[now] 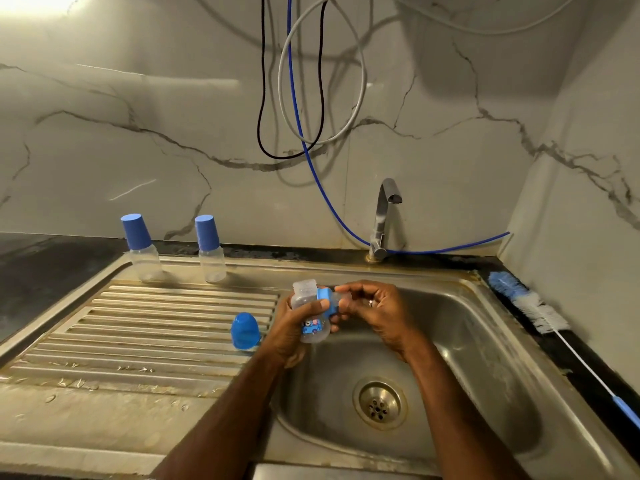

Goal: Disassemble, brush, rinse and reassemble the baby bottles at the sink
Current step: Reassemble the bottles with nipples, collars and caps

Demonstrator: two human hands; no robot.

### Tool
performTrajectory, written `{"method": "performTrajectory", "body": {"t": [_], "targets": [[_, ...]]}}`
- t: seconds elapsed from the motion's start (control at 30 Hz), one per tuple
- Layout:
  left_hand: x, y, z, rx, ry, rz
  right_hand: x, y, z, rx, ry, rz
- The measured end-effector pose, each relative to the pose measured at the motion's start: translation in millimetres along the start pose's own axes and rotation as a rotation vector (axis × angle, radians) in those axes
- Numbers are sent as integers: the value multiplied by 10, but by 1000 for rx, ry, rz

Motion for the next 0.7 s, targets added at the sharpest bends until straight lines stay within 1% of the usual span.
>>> {"method": "performTrajectory", "body": {"t": [0.07,0.17,0.27,0.37,0.5,0.57,0.6,0.7], "targets": [[-43,37,-25,0,11,37,41,3,-19,-34,-111,-48],[-85,76,-72,-28,36,78,50,25,-15,-74,-208,-52],[-78,78,-121,-28,62,99,-5,60,24,-70,-241,14],[-13,56,-121,-18,22,137,35,80,53,-87,-243,115],[24,41,-84,9,-60,175,173,92,67,-225,-321,236],[3,62,-78,18,-99,144,207,97,82,-244,-322,270],[-11,73,-75,19,-115,105,209,98,89,-215,-281,271],[-38,80,-18,10,-138,-38,185,73,61,-50,-43,198]]}}
Point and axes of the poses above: each hand's wrist, its own y-axis towards the middle knuckle, its own x-axis out of the palm, z = x × y, the point moved 3 cm from there along y, towards the middle knuckle, and after that the axes turned 11 degrees about z, right-handed, at the moved point
